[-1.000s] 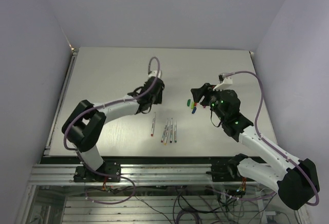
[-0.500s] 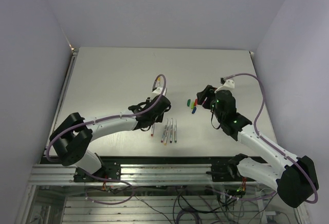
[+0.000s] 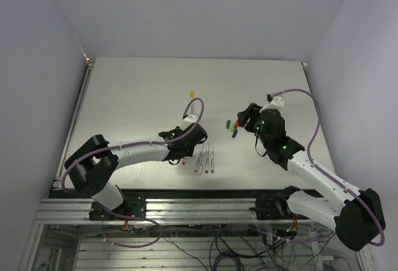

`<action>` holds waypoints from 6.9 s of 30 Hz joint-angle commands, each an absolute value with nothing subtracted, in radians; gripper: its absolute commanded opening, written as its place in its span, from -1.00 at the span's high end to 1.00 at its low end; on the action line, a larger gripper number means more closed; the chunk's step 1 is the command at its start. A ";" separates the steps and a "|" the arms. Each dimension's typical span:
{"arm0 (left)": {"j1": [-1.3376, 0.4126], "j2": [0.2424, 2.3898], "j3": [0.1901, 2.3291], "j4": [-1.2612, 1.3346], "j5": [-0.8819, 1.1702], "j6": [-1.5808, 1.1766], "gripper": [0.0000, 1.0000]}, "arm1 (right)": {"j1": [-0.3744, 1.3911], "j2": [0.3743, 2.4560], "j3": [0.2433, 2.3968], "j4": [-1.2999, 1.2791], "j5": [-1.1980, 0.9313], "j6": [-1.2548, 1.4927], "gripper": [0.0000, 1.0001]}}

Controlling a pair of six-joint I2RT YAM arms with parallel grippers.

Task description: Insert the pens into the pen caps

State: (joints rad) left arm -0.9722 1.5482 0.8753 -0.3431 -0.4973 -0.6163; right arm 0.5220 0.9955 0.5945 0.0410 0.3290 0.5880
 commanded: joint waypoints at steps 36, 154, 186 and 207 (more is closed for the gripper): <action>-0.982 1.698 0.892 -0.409 -0.409 -0.673 0.86 | 0.517 1.136 0.680 -0.071 0.359 0.591 -0.13; -0.866 1.353 0.784 0.443 0.000 -0.444 0.86 | 0.353 1.095 0.644 0.527 -0.061 0.558 1.00; -0.868 1.376 0.796 0.564 0.151 -0.582 0.86 | 0.359 1.165 0.561 0.950 -0.226 0.742 1.00; -0.868 1.391 0.800 0.595 0.134 -0.583 0.86 | 0.384 1.182 0.542 0.976 -0.238 0.761 1.00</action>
